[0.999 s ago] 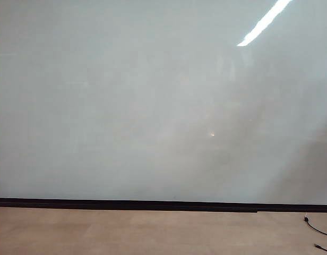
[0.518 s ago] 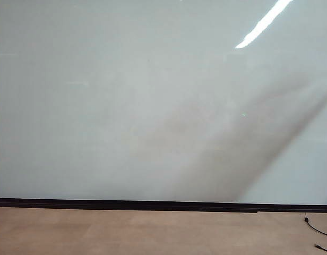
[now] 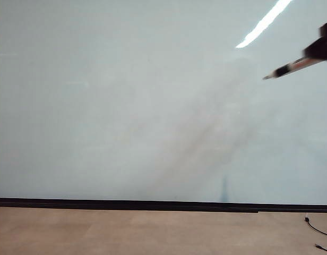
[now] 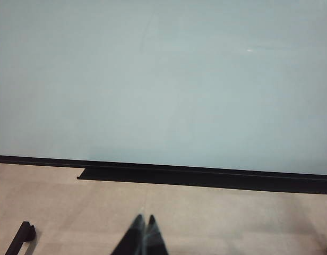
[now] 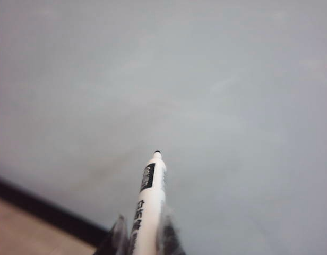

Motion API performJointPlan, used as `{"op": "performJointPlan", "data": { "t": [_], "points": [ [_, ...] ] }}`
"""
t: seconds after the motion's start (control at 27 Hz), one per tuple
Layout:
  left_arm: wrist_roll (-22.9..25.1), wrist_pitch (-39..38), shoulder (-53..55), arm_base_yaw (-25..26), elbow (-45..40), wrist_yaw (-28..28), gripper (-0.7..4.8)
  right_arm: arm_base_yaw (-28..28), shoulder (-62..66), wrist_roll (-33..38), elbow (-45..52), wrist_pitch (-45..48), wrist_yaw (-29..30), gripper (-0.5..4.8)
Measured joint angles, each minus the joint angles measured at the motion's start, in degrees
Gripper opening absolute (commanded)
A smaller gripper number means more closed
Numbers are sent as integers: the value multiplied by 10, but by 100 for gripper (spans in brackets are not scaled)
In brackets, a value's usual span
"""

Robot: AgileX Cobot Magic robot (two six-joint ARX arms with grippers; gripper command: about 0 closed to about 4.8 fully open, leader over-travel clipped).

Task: Pick up the pen on the shelf to the right of the whiteboard and draw a cross mark.

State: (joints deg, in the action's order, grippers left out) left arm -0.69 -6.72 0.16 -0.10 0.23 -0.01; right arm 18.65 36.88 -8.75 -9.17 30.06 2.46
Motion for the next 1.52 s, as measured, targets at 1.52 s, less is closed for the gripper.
{"op": "performJointPlan", "data": {
  "t": [1.52],
  "points": [
    [0,-2,0,0,0,0,-4,135,430,30,-270,94,89,-7]
  ]
}}
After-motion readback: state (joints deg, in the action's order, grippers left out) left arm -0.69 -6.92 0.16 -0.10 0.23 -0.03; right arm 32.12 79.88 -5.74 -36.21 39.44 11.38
